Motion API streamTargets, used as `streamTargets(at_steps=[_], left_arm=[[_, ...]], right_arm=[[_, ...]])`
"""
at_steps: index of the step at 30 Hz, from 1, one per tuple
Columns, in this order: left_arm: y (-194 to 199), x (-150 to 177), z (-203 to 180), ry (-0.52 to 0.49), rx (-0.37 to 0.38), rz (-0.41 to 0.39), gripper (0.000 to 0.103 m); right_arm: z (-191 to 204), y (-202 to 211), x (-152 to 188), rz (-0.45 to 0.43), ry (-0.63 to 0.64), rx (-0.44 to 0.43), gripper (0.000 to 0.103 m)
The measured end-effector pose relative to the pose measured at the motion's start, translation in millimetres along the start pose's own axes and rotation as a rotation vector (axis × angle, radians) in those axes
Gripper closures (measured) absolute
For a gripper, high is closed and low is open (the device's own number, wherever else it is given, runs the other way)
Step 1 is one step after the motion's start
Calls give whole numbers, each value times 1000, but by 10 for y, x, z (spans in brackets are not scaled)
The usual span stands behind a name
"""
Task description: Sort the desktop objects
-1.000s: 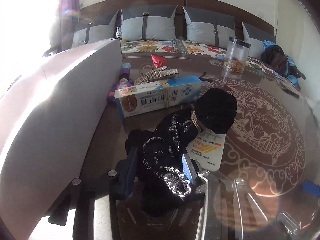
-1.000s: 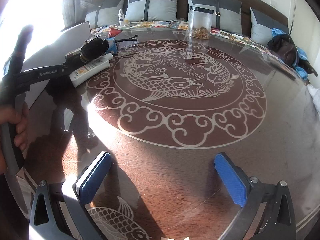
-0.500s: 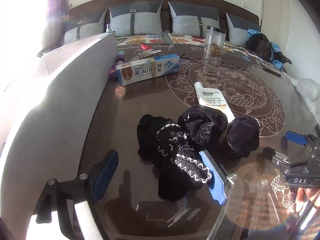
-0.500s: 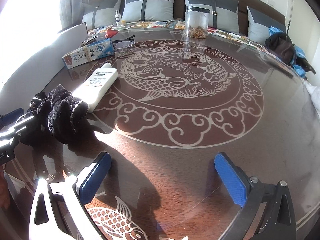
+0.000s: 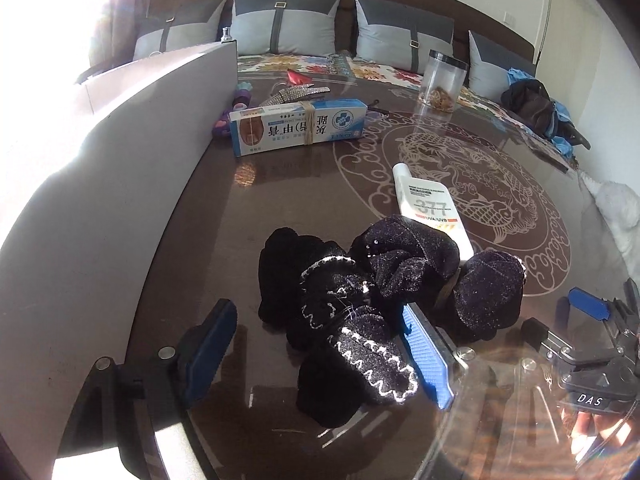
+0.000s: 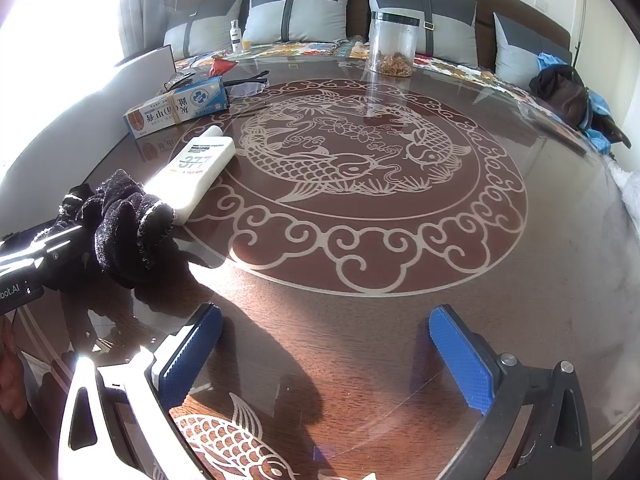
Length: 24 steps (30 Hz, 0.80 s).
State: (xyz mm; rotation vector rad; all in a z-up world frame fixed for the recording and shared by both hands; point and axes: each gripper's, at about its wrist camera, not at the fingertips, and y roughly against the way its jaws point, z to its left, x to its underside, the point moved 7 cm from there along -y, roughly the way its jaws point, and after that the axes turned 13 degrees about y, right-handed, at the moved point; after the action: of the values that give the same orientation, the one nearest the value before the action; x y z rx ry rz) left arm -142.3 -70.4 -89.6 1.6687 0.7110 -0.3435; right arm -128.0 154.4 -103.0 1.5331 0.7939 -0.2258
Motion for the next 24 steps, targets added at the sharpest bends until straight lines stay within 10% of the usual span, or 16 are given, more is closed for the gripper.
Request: streamTargets(at_steps=[24], left_arm=[[-40,128,-39,-58,6,16,21]], right_arm=[[4,0,-5,1,0,0,0]])
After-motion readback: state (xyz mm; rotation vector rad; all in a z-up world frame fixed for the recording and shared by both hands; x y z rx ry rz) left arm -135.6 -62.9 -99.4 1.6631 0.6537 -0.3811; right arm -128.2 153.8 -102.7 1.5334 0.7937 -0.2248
